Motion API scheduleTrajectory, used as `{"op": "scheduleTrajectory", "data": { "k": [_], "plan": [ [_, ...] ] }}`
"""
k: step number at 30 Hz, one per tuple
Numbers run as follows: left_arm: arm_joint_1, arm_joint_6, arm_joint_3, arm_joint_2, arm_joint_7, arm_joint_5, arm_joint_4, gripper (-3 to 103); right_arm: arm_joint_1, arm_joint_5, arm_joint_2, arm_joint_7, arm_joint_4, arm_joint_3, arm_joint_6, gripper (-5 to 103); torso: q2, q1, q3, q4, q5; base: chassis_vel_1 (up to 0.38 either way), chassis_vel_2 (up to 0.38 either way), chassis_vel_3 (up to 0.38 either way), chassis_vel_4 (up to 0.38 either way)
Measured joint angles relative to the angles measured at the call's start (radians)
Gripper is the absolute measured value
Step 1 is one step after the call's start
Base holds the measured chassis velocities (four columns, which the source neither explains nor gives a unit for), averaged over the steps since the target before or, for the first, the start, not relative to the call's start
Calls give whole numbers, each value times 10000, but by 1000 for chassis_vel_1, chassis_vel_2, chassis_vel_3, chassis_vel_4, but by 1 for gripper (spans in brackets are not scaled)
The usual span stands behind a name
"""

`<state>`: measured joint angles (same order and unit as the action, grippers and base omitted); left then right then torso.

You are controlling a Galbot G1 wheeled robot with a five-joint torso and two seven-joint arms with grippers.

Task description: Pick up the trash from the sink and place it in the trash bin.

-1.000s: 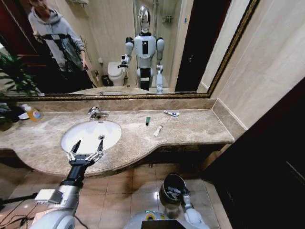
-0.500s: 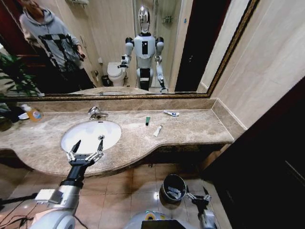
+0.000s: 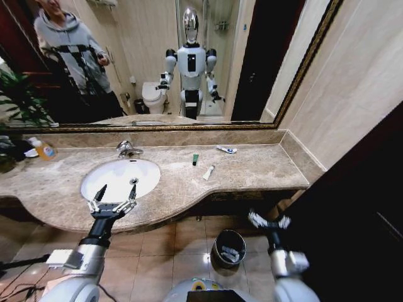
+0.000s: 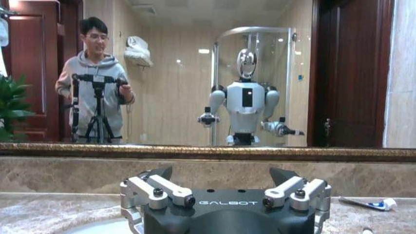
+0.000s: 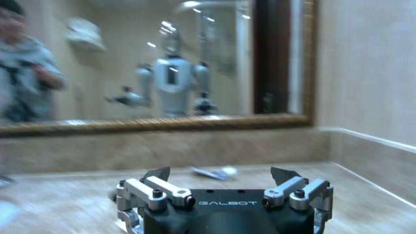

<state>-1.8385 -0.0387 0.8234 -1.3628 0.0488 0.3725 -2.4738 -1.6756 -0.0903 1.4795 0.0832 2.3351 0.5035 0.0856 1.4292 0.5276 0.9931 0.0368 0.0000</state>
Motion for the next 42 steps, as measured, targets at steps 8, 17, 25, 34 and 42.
{"op": "scheduleTrajectory", "data": {
  "k": [8,17,25,34,42],
  "plan": [
    [0,0,-1,-1,1,0,-1,100,2931,187,-1121,-681,-2106,-1974,611,100,-2,1,1,0,1,0,0,0,0],
    [0,0,-1,0,0,0,-1,100,5964,28,-1587,235,-4260,-3652,2262,100,-2,2,1,0,-2,0,0,0,0],
    [0,0,0,0,-1,0,0,100,7347,-900,-1069,1634,-6026,-4351,2854,100,-2,2,1,0,-1,0,0,0,0],
    [0,0,0,-1,0,0,0,100,8433,-924,-533,2262,-7707,-4401,2497,100,-2,1,0,1,-1,0,0,0,0],
    [0,0,-1,-1,0,0,-1,100,8302,-744,-372,2053,-8063,-4042,2378,95,0,0,0,0,0,0,0,0,0]
  ]
}}
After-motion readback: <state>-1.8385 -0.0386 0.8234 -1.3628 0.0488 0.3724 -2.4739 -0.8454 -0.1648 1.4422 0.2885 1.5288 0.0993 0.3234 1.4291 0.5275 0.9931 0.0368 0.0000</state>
